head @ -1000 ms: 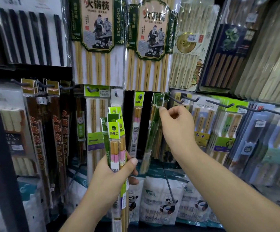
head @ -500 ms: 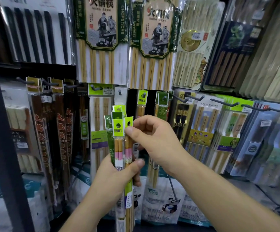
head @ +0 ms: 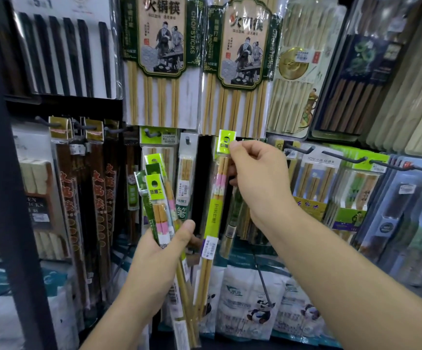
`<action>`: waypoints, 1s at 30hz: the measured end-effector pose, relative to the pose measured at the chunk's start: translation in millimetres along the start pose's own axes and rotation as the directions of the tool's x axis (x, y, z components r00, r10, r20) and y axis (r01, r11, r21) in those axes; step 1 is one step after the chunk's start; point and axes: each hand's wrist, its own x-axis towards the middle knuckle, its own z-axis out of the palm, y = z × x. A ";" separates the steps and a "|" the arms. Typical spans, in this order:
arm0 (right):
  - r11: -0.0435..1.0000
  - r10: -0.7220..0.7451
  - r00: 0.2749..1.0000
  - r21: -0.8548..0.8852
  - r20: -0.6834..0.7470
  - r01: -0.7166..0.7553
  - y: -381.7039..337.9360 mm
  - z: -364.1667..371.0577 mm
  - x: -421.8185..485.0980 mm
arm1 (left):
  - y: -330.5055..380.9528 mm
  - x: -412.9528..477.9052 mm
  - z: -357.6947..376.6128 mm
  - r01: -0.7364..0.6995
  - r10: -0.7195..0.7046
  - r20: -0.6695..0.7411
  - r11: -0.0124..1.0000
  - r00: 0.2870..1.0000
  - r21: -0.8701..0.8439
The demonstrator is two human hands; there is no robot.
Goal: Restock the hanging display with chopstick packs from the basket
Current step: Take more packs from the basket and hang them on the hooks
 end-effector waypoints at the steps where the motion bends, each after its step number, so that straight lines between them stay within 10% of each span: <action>1: 1.000 -0.002 1.000 -0.021 -0.008 0.002 0.8 1.1 0.8 | 0.5 0.5 -0.2 0.012 -0.012 0.007 0.999 1.000 -0.052; 18: 0.997 0.031 0.991 -0.060 -0.130 -0.039 22.9 4.9 -15.3 | 1.2 -0.9 -6.5 -0.032 0.024 0.077 0.994 0.997 0.102; 24: 0.995 -0.015 0.961 -0.087 0.278 0.041 19.5 8.2 -39.4 | 4.8 -5.6 -1.7 0.049 -0.055 0.157 0.998 0.986 0.036; 30: 0.995 -0.056 0.981 -0.070 0.186 0.070 13.0 3.8 -28.5 | 0.3 -2.5 0.2 0.039 -0.033 0.097 0.997 0.995 -0.062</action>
